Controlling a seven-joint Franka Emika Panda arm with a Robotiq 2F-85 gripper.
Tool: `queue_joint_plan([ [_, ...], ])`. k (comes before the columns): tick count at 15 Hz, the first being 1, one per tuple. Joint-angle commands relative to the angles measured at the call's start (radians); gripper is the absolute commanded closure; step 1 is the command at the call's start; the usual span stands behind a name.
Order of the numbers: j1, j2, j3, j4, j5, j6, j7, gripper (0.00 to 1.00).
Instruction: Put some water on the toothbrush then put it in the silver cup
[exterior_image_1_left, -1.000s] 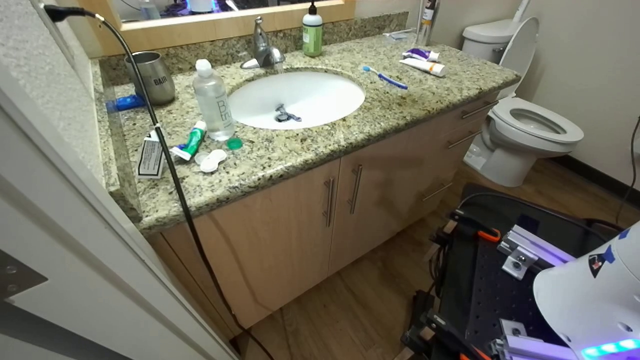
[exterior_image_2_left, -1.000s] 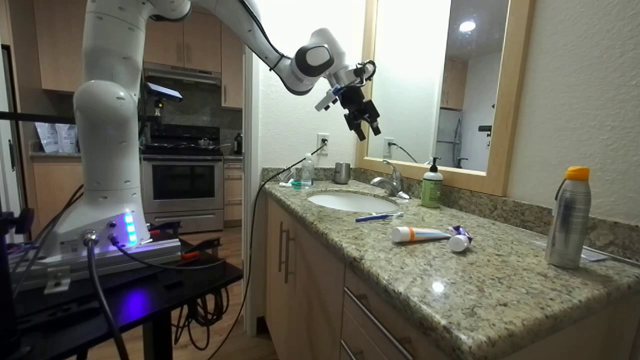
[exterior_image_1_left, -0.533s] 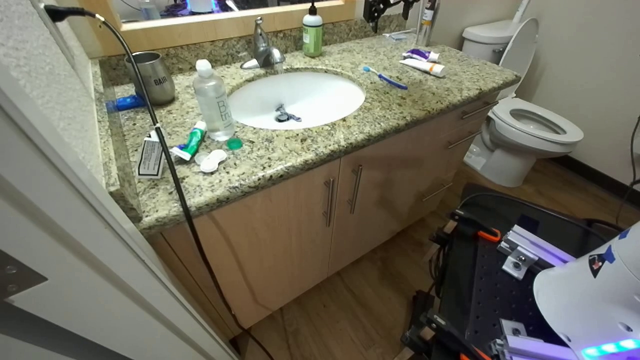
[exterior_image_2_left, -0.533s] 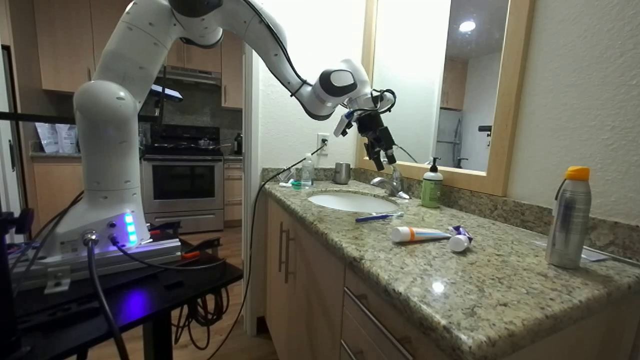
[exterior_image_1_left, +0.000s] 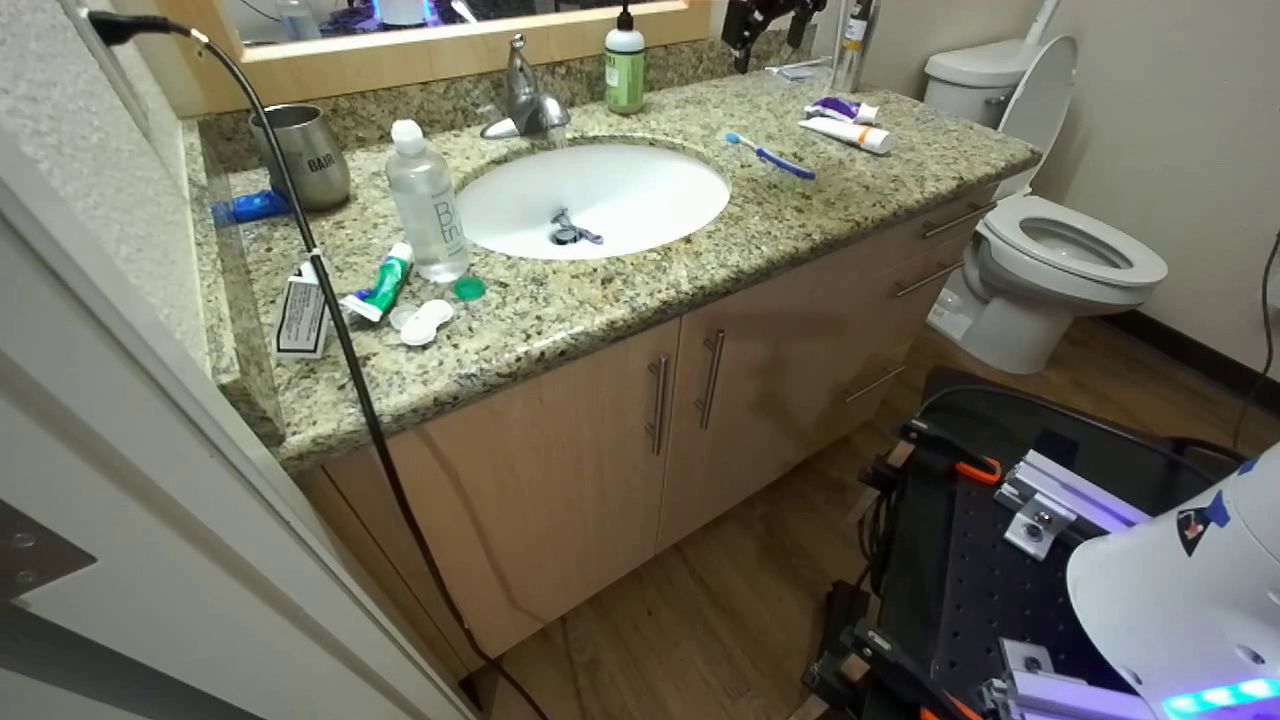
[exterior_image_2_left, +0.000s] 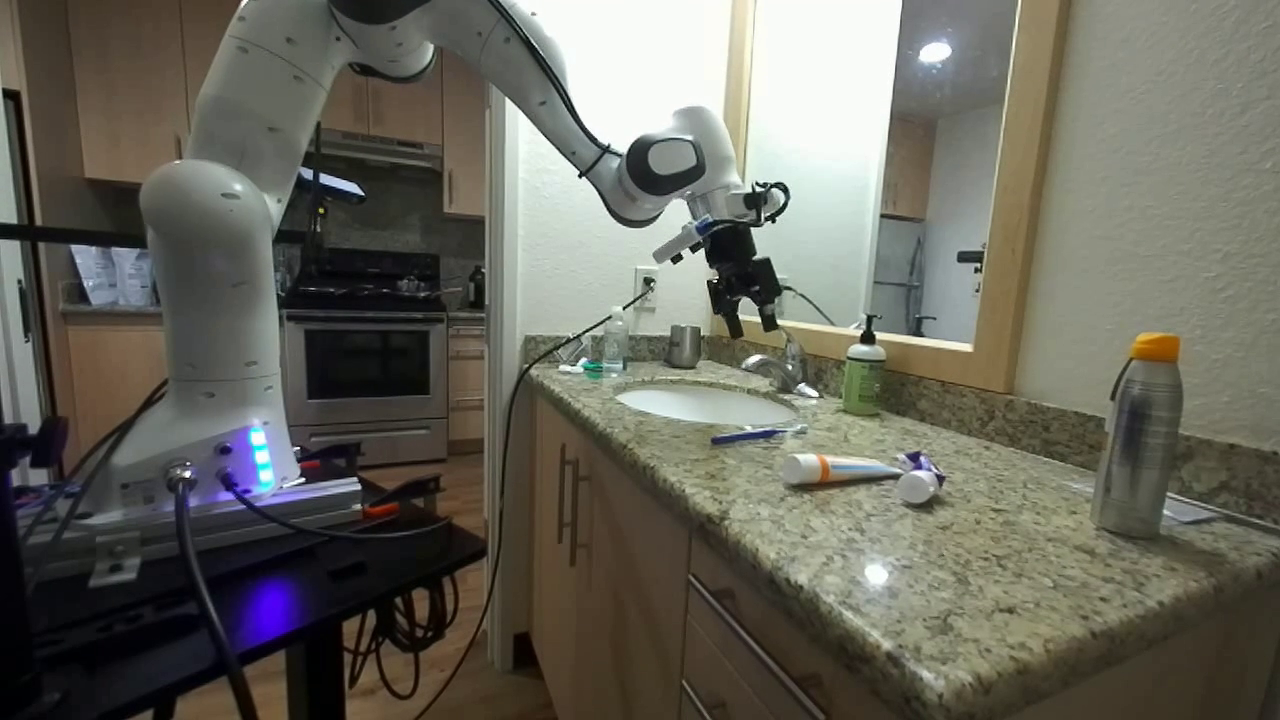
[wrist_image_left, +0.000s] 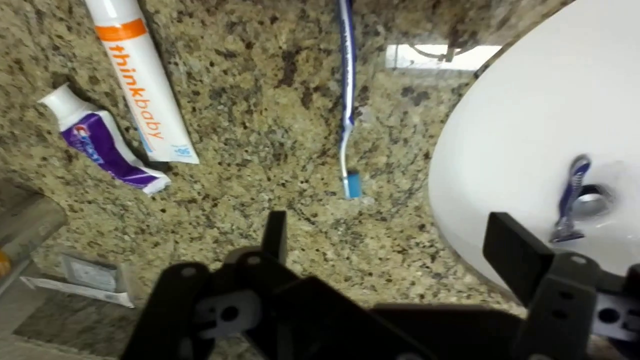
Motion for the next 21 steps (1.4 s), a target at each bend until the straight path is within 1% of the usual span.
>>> queue_joint_plan([
  [1, -0.089, -0.017, 0.103, -0.004, 0.165, -0.085, -0.25, 0.0],
  [3, -0.112, 0.027, 0.125, 0.038, 0.228, -0.176, -0.348, 0.0],
  [4, -0.115, 0.05, 0.124, 0.064, 0.231, -0.238, -0.372, 0.0],
  [5, -0.108, 0.073, 0.114, 0.09, 0.211, -0.306, -0.369, 0.0],
  [7, -0.073, 0.102, 0.071, 0.128, 0.113, -0.423, -0.283, 0.0],
  [8, -0.087, 0.058, 0.095, 0.066, 0.161, -0.333, -0.314, 0.0],
  [10, -0.086, 0.085, 0.089, 0.096, 0.127, -0.385, -0.291, 0.0],
  [11, -0.081, 0.073, 0.087, 0.066, 0.121, -0.313, -0.281, 0.0],
  [12, -0.081, 0.081, 0.086, 0.064, 0.131, -0.261, -0.261, 0.0],
  [13, -0.081, 0.106, 0.079, 0.077, 0.145, -0.192, -0.201, 0.0],
  [14, -0.085, 0.125, 0.075, 0.095, 0.158, -0.164, -0.161, 0.0],
  [16, -0.084, 0.17, 0.046, 0.124, 0.134, -0.12, -0.065, 0.0],
  [19, -0.076, 0.263, -0.013, 0.195, 0.071, -0.173, 0.068, 0.0],
  [20, -0.079, 0.289, -0.023, 0.219, 0.059, -0.214, 0.093, 0.0],
  [21, -0.089, 0.222, 0.009, 0.151, 0.078, -0.164, 0.04, 0.0],
])
